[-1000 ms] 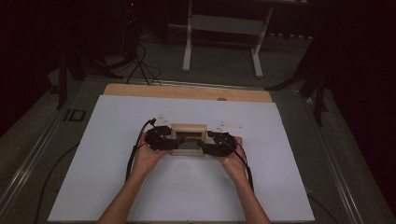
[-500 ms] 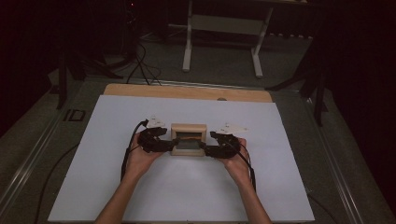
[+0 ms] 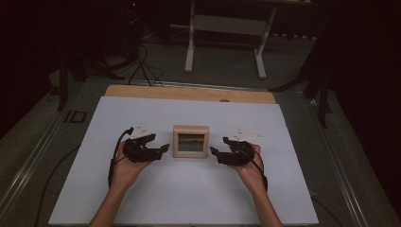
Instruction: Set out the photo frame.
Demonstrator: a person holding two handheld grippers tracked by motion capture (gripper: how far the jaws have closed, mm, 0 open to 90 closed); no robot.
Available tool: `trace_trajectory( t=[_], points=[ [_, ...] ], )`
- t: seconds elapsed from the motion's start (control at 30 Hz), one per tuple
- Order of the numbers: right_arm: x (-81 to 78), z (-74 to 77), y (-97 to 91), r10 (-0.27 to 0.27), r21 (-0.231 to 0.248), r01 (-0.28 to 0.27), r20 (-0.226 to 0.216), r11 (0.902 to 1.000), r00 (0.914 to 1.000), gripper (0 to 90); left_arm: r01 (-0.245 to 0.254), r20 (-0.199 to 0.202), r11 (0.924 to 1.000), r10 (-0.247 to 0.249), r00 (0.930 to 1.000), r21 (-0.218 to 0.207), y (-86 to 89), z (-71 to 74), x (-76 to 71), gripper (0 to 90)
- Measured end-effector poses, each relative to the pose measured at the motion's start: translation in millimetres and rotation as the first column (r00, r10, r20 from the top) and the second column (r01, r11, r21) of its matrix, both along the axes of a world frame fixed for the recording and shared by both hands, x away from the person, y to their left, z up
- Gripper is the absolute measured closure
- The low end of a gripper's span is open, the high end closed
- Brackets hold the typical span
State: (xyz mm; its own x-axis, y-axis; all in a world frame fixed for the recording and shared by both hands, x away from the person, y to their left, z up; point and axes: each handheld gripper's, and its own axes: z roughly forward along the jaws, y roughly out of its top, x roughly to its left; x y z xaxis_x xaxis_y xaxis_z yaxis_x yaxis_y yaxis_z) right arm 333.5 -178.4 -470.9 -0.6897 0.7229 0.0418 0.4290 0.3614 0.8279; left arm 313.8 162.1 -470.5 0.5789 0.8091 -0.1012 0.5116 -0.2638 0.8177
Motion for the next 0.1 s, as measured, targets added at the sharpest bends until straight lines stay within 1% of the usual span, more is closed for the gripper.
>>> trace_trajectory(
  t=[0.07,0.1],
  points=[
    [-2.5,-1.1,-6.1,-0.004,-0.001,0.004,-0.003,1.0,1.0,32.9,-0.007,-0.001,0.9999,0.007,1.0,0.014,4.1,-0.8,-2.8,30.6],
    [-3.4,-1.7,-9.3,-0.007,0.008,0.007,-0.01,0.9999,0.9999,33.0,-0.012,-0.002,0.9998,0.012,0.9999,0.016,6.2,-1.2,-4.3,30.7]
  ],
)
